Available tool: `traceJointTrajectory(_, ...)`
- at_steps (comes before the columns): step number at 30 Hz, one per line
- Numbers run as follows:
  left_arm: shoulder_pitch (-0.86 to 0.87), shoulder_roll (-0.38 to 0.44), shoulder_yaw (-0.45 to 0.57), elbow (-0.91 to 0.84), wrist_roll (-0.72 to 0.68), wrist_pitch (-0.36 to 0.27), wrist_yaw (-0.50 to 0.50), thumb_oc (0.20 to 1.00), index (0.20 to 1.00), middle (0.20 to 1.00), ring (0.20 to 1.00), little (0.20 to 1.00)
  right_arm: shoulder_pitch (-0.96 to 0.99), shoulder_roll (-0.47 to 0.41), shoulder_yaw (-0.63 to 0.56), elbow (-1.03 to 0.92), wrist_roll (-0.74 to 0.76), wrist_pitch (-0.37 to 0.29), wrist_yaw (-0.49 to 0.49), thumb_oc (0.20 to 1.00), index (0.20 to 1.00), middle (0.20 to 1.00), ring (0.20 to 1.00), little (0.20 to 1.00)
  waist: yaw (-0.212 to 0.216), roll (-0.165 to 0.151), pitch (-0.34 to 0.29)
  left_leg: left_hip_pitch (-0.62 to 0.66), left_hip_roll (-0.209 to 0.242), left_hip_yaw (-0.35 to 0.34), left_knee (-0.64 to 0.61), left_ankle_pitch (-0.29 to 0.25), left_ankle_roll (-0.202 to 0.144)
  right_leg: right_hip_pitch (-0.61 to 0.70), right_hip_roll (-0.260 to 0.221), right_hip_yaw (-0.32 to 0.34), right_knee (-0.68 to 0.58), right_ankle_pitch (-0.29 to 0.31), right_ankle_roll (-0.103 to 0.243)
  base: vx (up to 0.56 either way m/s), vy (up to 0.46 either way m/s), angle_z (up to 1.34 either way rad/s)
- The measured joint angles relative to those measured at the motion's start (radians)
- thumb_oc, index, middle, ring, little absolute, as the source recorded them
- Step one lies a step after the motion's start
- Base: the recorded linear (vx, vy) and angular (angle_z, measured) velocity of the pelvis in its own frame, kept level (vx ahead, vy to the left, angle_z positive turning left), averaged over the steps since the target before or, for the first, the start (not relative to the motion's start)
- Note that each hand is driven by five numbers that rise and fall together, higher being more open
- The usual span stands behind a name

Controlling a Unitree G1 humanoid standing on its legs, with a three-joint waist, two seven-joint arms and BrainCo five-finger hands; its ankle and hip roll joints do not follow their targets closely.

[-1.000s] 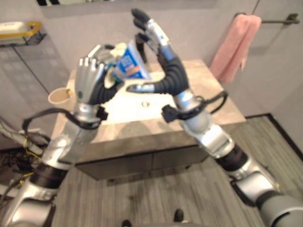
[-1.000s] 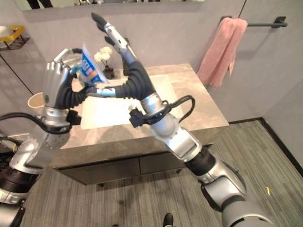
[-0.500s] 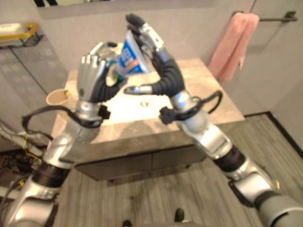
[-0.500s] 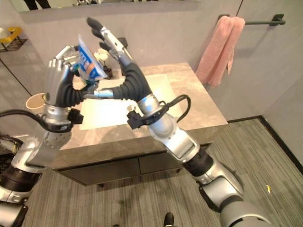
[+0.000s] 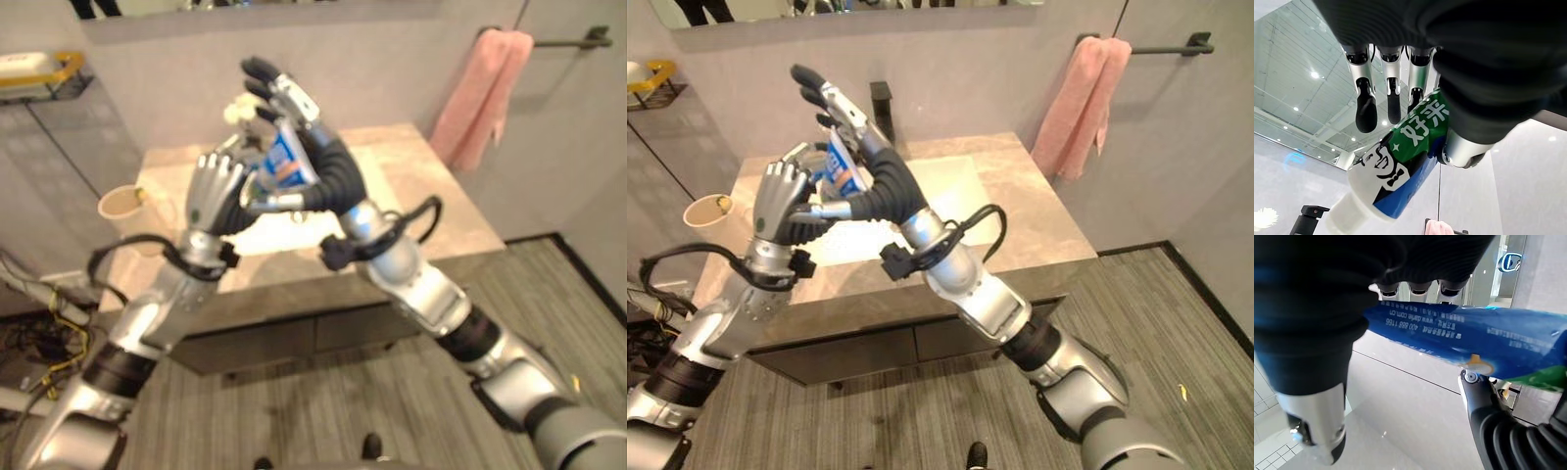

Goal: Put brush and paste in cup on sink, flatten towel.

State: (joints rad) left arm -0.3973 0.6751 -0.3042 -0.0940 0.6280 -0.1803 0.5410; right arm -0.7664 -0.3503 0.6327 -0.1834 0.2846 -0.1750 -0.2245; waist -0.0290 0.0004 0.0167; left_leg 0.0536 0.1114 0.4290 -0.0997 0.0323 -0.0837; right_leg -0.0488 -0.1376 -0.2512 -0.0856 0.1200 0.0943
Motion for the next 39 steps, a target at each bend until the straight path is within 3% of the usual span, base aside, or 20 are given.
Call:
traceJointTrajectory(9, 0.0, 0.0, 0.0, 0.0, 0.001, 0.0, 0.0, 0.2, 0.2, 0.2, 0.2, 0.2, 0.0, 0.005, 0.001, 0.002, 0.0, 0.001, 0.005, 1.0, 1.0, 1.0, 1.0, 1.0, 0.0, -0.003, -0.001, 0.0, 0.0, 0.0, 0.0, 0.0, 0.0, 0.0, 0.0, 0.0, 0.0, 0.0, 0.0, 0.0, 0.0, 0.0)
traceJointTrajectory(10, 0.0, 0.0, 0.0, 0.0, 0.001, 0.0, 0.0, 0.2, 0.2, 0.2, 0.2, 0.2, 0.0, 0.005, 0.001, 0.002, 0.0, 0.002, 0.009, 0.959, 0.959, 0.959, 0.959, 0.959, 0.0, -0.004, -0.001, 0.0, 0.0, 0.0, 0.0, 0.0, 0.0, 0.0, 0.0, 0.0, 0.0, 0.0, 0.0, 0.0, 0.0, 0.0)
traceJointTrajectory(11, 0.0, 0.0, 0.0, 0.0, 0.002, 0.001, 0.0, 0.2, 0.2, 0.2, 0.2, 0.2, 0.0, 0.005, 0.001, 0.002, 0.0, 0.006, 0.009, 0.859, 0.859, 0.859, 0.859, 0.859, 0.0, -0.005, -0.001, 0.0, 0.0, 0.0, 0.0, 0.0, 0.0, 0.0, 0.0, 0.0, 0.0, 0.0, 0.0, 0.0, 0.0, 0.0)
traceJointTrajectory(12, 0.0, -0.001, 0.0, 0.0, 0.005, 0.002, 0.001, 0.2, 0.2, 0.2, 0.2, 0.2, 0.0, 0.004, 0.001, 0.002, 0.0, 0.007, 0.009, 0.865, 0.865, 0.865, 0.865, 0.865, 0.0, -0.006, -0.001, 0.0, 0.0, 0.0, 0.0, 0.0, 0.0, 0.0, 0.0, 0.0, 0.0, 0.0, 0.0, 0.0, 0.0, 0.0)
traceJointTrajectory(13, 0.0, -0.001, 0.0, 0.0, 0.009, 0.002, 0.001, 0.2, 0.2, 0.2, 0.2, 0.2, 0.0, 0.004, 0.001, 0.002, 0.001, 0.008, 0.01, 0.821, 0.821, 0.821, 0.821, 0.821, 0.0, -0.007, -0.002, 0.0, 0.0, 0.0, 0.0, 0.0, 0.0, 0.0, 0.0, 0.0, 0.0, 0.0, 0.0, 0.0, 0.0, 0.0)
traceJointTrajectory(14, 0.0, -0.001, 0.0, 0.0, 0.01, 0.003, 0.001, 0.2, 0.2, 0.2, 0.2, 0.2, 0.0, 0.004, 0.001, 0.002, 0.002, 0.008, 0.011, 0.649, 0.649, 0.649, 0.649, 0.649, 0.0, -0.009, -0.002, 0.0, 0.0, 0.0, 0.0, 0.0, 0.0, 0.0, 0.0, 0.0, 0.0, 0.0, 0.0, 0.0, 0.0, 0.0)
traceJointTrajectory(16, 0.0, -0.001, 0.0, 0.0, 0.01, 0.006, 0.002, 0.2, 0.2, 0.2, 0.2, 0.2, 0.0, 0.004, 0.002, 0.002, 0.004, 0.008, 0.013, 0.533, 0.533, 0.533, 0.533, 0.533, -0.001, -0.01, -0.003, 0.0, 0.0, 0.0, 0.0, 0.0, 0.0, 0.0, 0.0, 0.0, 0.0, 0.0, 0.0, 0.0, 0.0, 0.0)
traceJointTrajectory(19, 0.0, -0.001, 0.0, 0.0, 0.011, 0.016, 0.004, 0.2, 0.2, 0.2, 0.2, 0.2, 0.0, 0.004, 0.001, 0.002, 0.03, 0.009, 0.018, 0.473, 0.473, 0.473, 0.473, 0.473, -0.003, -0.012, -0.003, 0.0, 0.0, 0.0, 0.0, 0.0, 0.0, 0.0, 0.0, 0.0, 0.0, 0.0, 0.0, 0.0, 0.0, 0.0)
traceJointTrajectory(20, 0.0, -0.001, 0.0, 0.0, 0.012, 0.018, 0.004, 0.2, 0.2, 0.2, 0.2, 0.2, 0.0, 0.004, 0.001, 0.002, 0.031, 0.009, 0.017, 0.272, 0.272, 0.272, 0.272, 0.272, -0.003, -0.012, -0.003, 0.0, 0.0, 0.0, 0.0, 0.0, 0.0, 0.0, 0.0, 0.0, 0.0, 0.0, 0.0, 0.0, 0.0, 0.0)
traceJointTrajectory(21, 0.0, -0.001, 0.001, 0.0, 0.018, 0.019, 0.004, 0.2, 0.2, 0.2, 0.2, 0.2, 0.0, 0.004, 0.001, 0.001, 0.031, 0.009, 0.017, 0.2, 0.2, 0.2, 0.2, 0.2, -0.003, -0.012, -0.003, 0.0, 0.0, 0.0, 0.0, 0.0, 0.0, 0.0, 0.0, 0.0, 0.0, 0.0, 0.0, 0.0, 0.0, 0.0)
traceJointTrajectory(34, -0.003, -0.001, 0.001, -0.001, 0.04, 0.013, 0.022, 0.2, 0.2, 0.2, 0.2, 0.2, -0.02, 0.004, -0.001, 0.0, 0.028, 0.007, 0.007, 0.2, 0.2, 0.2, 0.2, 0.2, -0.004, -0.015, -0.002, 0.0, 0.0, 0.0, 0.0, 0.0, 0.0, 0.0, 0.0, 0.0, 0.0, 0.0, 0.0, 0.0, 0.0, 0.0)
traceJointTrajectory(35, -0.005, -0.001, 0.002, -0.002, 0.04, 0.013, 0.026, 0.347, 0.347, 0.347, 0.347, 0.347, -0.022, 0.004, -0.001, -0.001, 0.028, 0.005, 0.005, 0.2, 0.2, 0.2, 0.2, 0.2, -0.004, -0.015, -0.002, 0.0, 0.0, 0.0, 0.0, 0.0, 0.0, 0.0, 0.0, 0.0, 0.0, 0.0, 0.0, 0.0, 0.0, 0.0)
traceJointTrajectory(36, -0.005, -0.001, 0.002, -0.002, 0.04, 0.013, 0.026, 0.555, 0.555, 0.555, 0.555, 0.555, -0.024, 0.004, -0.001, -0.001, 0.028, 0.005, 0.004, 0.2, 0.2, 0.2, 0.2, 0.2, -0.004, -0.015, -0.002, 0.0, 0.0, 0.0, 0.0, 0.0, 0.0, 0.0, 0.0, 0.0, 0.0, 0.0, 0.0, 0.0, 0.0, 0.0)
traceJointTrajectory(37, -0.006, -0.001, 0.002, -0.002, 0.041, 0.013, 0.029, 1.0, 1.0, 1.0, 1.0, 1.0, -0.026, 0.004, -0.001, -0.001, 0.027, 0.005, -0.002, 0.2, 0.2, 0.2, 0.2, 0.2, -0.003, -0.015, -0.002, 0.0, 0.0, 0.0, 0.0, 0.0, 0.0, 0.0, 0.0, 0.0, 0.0, 0.0, 0.0, 0.0, 0.0, 0.0)
traceJointTrajectory(39, -0.006, -0.002, 0.012, -0.002, 0.041, 0.017, 0.05, 1.0, 1.0, 1.0, 1.0, 1.0, -0.026, 0.008, -0.001, -0.001, 0.027, 0.004, -0.015, 0.2, 0.2, 0.2, 0.2, 0.2, -0.004, -0.015, -0.002, 0.0, 0.0, 0.0, 0.0, 0.0, 0.0, 0.0, 0.0, 0.0, 0.0, 0.0, 0.0, 0.0, 0.0, 0.0)
